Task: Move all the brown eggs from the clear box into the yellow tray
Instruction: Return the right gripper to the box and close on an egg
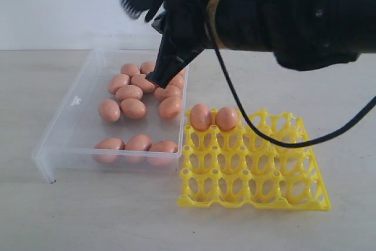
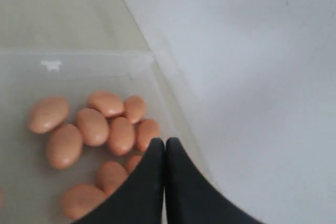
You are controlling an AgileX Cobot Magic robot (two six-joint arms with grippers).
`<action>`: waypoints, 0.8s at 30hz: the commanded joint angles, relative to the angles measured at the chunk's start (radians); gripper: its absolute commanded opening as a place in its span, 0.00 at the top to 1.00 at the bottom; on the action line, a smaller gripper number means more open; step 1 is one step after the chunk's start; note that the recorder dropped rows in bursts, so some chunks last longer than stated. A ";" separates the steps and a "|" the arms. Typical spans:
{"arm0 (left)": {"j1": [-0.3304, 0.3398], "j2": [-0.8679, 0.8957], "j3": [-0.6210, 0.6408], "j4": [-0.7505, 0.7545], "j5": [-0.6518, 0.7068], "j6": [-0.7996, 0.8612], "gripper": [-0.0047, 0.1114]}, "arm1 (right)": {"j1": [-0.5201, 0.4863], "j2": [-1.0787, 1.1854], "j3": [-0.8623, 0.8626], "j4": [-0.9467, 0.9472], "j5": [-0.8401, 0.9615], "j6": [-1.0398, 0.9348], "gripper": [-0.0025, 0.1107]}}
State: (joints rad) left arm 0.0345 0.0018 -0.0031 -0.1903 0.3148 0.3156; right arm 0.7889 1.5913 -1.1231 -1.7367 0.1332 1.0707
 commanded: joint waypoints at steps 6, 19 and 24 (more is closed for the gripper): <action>-0.009 -0.002 0.003 -0.007 -0.004 -0.009 1.00 | 0.109 0.051 -0.058 0.721 0.668 -0.684 0.98; -0.009 -0.002 0.003 -0.007 -0.004 -0.009 1.00 | -0.128 0.222 -0.534 2.088 0.946 -1.589 0.98; -0.009 -0.002 0.003 -0.007 -0.004 -0.009 1.00 | -0.123 0.366 -0.647 2.203 0.926 -1.755 0.98</action>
State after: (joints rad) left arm 0.0345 0.0018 -0.0031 -0.1903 0.3148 0.3156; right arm 0.6650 1.8957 -1.7261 0.4158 1.0847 -0.6018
